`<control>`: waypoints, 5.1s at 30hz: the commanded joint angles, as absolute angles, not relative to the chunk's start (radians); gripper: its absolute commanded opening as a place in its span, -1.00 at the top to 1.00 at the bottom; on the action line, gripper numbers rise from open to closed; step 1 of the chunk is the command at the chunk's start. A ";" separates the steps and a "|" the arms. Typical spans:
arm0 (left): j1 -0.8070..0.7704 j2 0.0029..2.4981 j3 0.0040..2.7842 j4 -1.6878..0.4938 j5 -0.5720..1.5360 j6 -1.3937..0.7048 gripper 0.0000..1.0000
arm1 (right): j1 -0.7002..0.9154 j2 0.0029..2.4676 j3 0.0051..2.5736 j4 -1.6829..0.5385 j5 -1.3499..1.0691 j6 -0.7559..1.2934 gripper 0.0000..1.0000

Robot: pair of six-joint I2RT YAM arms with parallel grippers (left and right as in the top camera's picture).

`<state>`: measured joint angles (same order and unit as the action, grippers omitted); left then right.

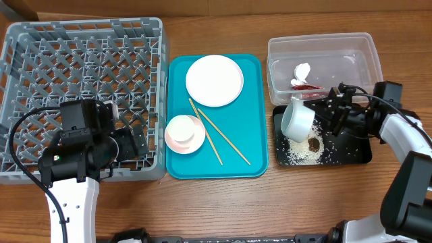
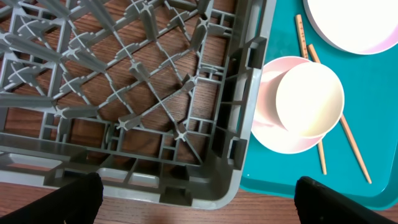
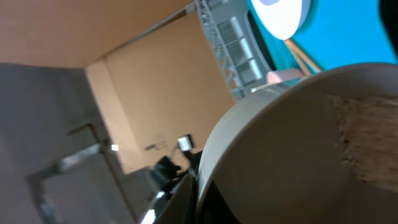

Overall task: Sort waste into correct bins and load items into the dishwasher
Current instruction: 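Carry the bowl over the black tray and tip out the rice, then return the emptied bowl to the teal tray with the right gripper, then grasp the pink-white cup with the right gripper and lift it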

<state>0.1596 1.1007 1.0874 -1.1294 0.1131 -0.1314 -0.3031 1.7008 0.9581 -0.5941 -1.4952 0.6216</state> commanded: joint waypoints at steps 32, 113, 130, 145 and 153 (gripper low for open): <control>0.166 1.100 1.111 -1.126 0.124 -0.120 -1.00 | -0.326 1.695 0.960 -0.450 -1.570 0.444 0.92; 0.166 1.100 1.111 -1.128 0.124 -0.120 -0.99 | 0.685 1.885 1.600 -0.917 -0.183 0.183 0.11; 0.166 1.100 1.111 -1.126 0.124 -0.120 -0.99 | 0.735 1.974 1.640 -0.918 -0.308 0.270 0.05; 0.166 1.100 1.111 -1.127 0.124 -0.120 -1.00 | 0.781 2.074 1.640 -0.862 -0.202 0.402 0.48; 0.166 1.100 1.111 -1.127 0.124 -0.120 -1.00 | 0.775 2.076 1.642 -0.855 -0.203 0.401 0.89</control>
<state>0.1596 1.1007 1.0874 -1.1297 0.1162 -0.1314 0.7818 2.0712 1.6421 -0.8604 -0.2100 0.3927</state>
